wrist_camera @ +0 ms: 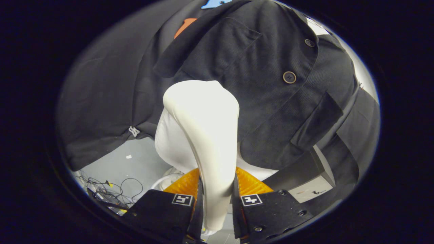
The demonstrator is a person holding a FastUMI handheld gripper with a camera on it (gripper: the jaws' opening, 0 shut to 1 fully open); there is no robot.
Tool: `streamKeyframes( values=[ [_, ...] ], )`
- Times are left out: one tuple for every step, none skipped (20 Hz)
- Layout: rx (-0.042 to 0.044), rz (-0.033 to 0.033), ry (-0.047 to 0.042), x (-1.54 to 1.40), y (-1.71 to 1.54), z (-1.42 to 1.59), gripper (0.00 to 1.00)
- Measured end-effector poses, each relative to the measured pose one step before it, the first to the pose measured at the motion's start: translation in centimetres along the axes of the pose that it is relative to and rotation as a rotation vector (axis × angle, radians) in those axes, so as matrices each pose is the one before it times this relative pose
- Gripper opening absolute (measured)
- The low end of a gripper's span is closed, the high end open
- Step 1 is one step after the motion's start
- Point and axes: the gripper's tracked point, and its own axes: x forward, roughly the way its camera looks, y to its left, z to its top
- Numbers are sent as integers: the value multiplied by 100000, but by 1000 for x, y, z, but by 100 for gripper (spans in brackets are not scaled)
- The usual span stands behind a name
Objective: Iron the clothes twice with a garment steamer, once on the left side and once on the right side.
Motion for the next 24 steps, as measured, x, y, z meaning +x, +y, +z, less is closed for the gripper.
streamKeyframes(
  values=[
    [871,1118,-268,-152,-139,-32,38],
    [1226,993,-685,-208,-262,-73,38],
    [1338,875,-1296,-571,-476,145,38],
    [1744,845,-1613,-618,-764,28,38],
    [2020,1694,-2149,-1054,-641,147,38],
    [1931,1788,-2163,-1326,-567,271,38],
    [1901,1303,-2174,-1354,-1023,150,38],
    [2418,1489,-2491,-1345,-1487,-122,38],
    [2129,603,-1693,-1395,-1470,-147,38],
    [2241,811,-2320,-1393,-1472,-182,38],
    [1530,554,-1619,-1351,-1392,-186,38],
    [2061,1224,-2250,-1706,-1452,-218,38],
    [1299,-19,-1189,-1429,-1648,-374,38],
    [1475,133,-1372,-1728,-1894,-764,38],
    [2300,-119,-828,-1704,-2010,-790,38],
    [2236,-543,-368,-1399,-2088,-831,38],
    [2625,-209,-277,-1693,-1976,-859,38],
    [2694,-644,420,-1553,-2015,-954,38],
    [2585,-636,340,-1525,-2300,-1115,38],
    [2721,-951,-193,-1355,-2338,-1022,38],
    [3014,-957,278,-1424,-2361,-1054,38],
    [2752,-544,569,-1514,-2219,-1171,38],
    [3143,-1033,609,-1363,-2116,-1135,38],
    [1921,-579,428,-1153,-2346,-1187,38]
  ],
)
